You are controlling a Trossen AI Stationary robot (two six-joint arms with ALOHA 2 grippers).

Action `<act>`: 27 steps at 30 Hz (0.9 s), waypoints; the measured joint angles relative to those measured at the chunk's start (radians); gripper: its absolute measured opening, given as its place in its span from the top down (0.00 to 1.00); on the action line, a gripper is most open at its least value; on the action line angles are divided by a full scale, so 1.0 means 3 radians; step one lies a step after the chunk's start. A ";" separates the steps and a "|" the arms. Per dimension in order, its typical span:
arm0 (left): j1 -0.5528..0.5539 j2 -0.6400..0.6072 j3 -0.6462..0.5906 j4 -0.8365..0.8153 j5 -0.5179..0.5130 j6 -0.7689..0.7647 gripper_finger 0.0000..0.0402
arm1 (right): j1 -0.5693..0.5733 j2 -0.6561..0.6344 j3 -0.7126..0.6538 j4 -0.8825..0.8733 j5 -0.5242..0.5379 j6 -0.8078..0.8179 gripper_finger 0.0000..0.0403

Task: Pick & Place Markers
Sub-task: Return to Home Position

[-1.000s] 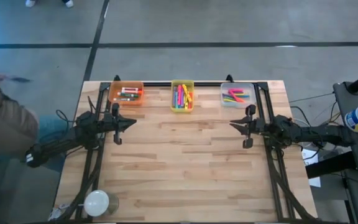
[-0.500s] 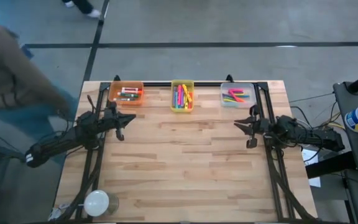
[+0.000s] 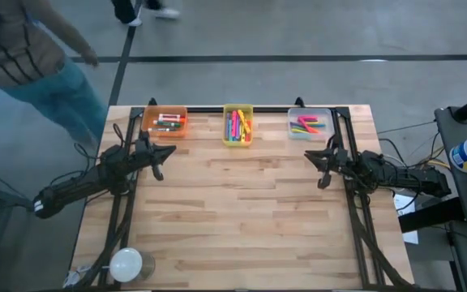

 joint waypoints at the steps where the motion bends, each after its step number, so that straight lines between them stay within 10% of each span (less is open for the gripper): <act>1: 0.0000 0.0000 0.0000 -0.0004 0.0000 0.0000 1.00 | 0.0000 0.0000 0.0001 -0.0036 0.0001 0.0001 0.89; 27: 0.0000 0.0015 0.0015 -0.0007 0.0051 -0.0262 1.00 | 0.0000 0.0037 0.0001 -0.0226 -0.0003 0.0017 0.89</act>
